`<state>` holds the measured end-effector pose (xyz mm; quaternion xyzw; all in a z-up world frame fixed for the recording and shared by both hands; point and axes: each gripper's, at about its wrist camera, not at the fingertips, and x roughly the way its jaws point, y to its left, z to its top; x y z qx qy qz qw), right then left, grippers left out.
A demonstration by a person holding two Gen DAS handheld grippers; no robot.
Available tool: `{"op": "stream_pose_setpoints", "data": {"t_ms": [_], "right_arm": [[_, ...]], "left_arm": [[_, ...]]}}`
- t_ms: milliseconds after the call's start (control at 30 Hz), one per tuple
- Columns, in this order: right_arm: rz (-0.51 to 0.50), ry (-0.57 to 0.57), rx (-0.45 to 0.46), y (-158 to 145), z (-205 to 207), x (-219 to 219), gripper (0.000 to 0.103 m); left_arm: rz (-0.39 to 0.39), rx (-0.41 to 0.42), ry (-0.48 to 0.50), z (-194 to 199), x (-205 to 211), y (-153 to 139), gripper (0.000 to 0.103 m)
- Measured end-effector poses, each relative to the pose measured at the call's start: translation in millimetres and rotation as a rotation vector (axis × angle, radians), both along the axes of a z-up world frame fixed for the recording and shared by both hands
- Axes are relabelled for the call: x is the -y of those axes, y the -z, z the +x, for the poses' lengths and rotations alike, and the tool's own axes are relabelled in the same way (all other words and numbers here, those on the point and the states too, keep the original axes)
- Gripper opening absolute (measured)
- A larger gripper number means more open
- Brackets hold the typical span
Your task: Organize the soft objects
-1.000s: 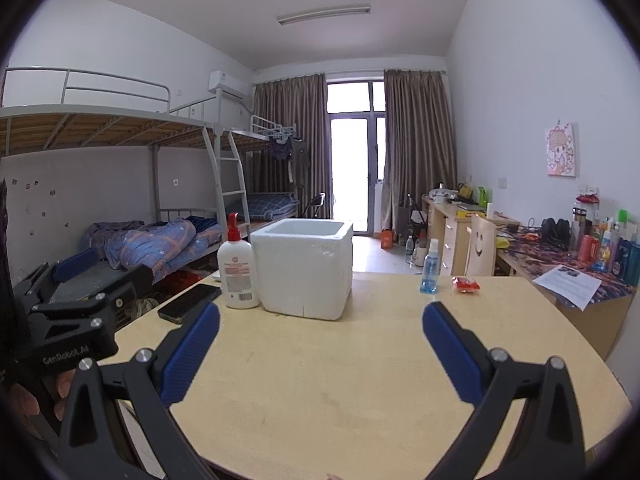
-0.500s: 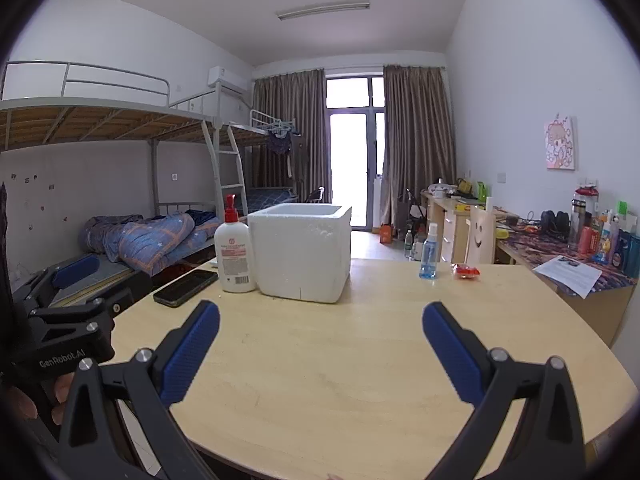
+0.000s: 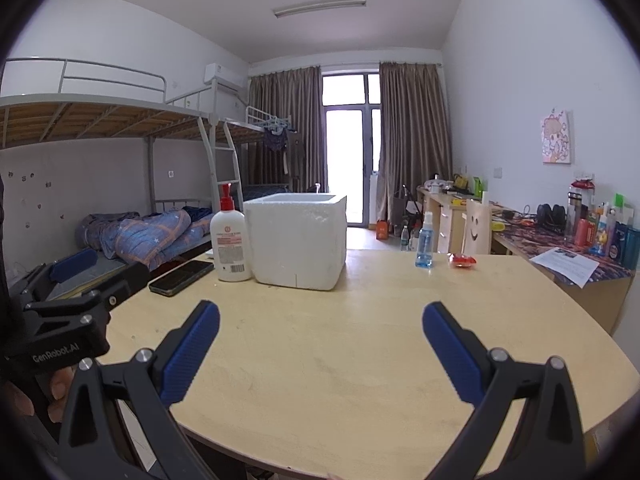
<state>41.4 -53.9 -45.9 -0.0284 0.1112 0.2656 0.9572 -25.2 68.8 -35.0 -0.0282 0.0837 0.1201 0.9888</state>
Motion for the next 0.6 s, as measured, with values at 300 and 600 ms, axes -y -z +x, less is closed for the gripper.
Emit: {"op": "stream_pose_setpoints", "data": {"t_ms": [300,600], "right_arm": [[-0.005,0.008,-0.005,0.5,-1.6,2.8,0.103],[-0.012,0.003,-0.008,1.1,-3.2,1.1,0.103]], "left_arm": [[0.019,0.007,0.006,-3.3,3.5,0.4,0.102],[0.028,0.02,0.011,-6.6,5.7,-1.4,0.102]]}}
